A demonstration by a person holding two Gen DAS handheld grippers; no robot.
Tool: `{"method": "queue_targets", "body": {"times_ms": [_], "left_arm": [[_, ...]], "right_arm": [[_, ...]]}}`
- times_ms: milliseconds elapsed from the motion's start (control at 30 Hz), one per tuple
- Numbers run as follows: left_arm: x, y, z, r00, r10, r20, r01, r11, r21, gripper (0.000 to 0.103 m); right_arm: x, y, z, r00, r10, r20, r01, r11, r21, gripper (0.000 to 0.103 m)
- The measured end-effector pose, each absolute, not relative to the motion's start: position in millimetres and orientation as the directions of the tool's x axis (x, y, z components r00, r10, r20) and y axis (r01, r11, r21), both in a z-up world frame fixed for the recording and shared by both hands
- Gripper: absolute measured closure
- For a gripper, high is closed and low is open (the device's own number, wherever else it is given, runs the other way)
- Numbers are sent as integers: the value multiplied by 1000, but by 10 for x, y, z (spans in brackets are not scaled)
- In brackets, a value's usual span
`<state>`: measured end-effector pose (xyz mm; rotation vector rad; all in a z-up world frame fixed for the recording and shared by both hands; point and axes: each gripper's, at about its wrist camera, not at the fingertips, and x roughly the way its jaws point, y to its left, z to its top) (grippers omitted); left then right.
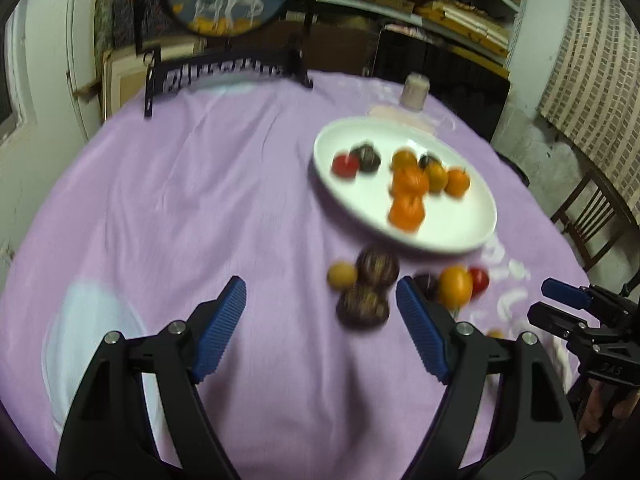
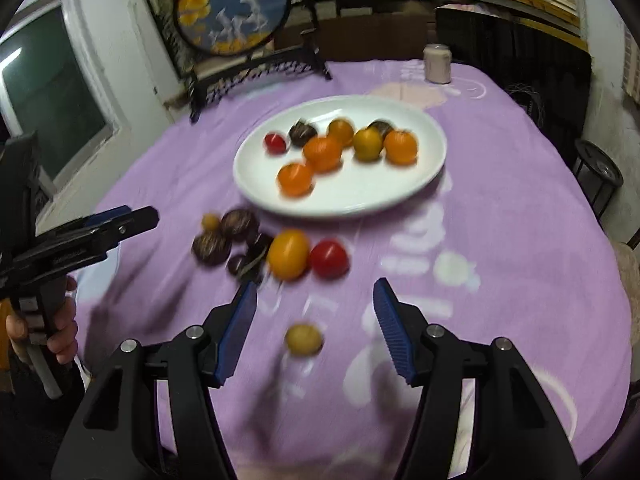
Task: Organize fruits
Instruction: 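Grasp the dark plum with the right tool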
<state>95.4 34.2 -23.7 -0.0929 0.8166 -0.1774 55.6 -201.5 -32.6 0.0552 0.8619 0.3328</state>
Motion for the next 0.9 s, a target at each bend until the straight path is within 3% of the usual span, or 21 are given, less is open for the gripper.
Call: {"method": "queue_targets", "body": {"times_ms": [233,333,567,667,900], "left_arm": [[744,658,-293,677,-177,-715,56,980,-189,24],[651,780,-269,691,-174,-702,49,980,-194,24],[538,950,-300,694,-182,-697,52,978,-204,24],[543,933,-333,685,-181,-705,58,979,-195,24],[566,709,-379,651,-215,-728,125,976,-177,24]], "right_arm": [[466,-1502,-434,558,417,-718,-389,895,218,42],[566,-1311,-551,545,387,-744,-389,902,184,55],[823,-1164,-710,557,291,-778,-325,938,117,58],[973,-1135,-821,537,272,-799,-305,945,117,74],[795,-1330,-607,557,338,-758,-314,931,185,75]]}}
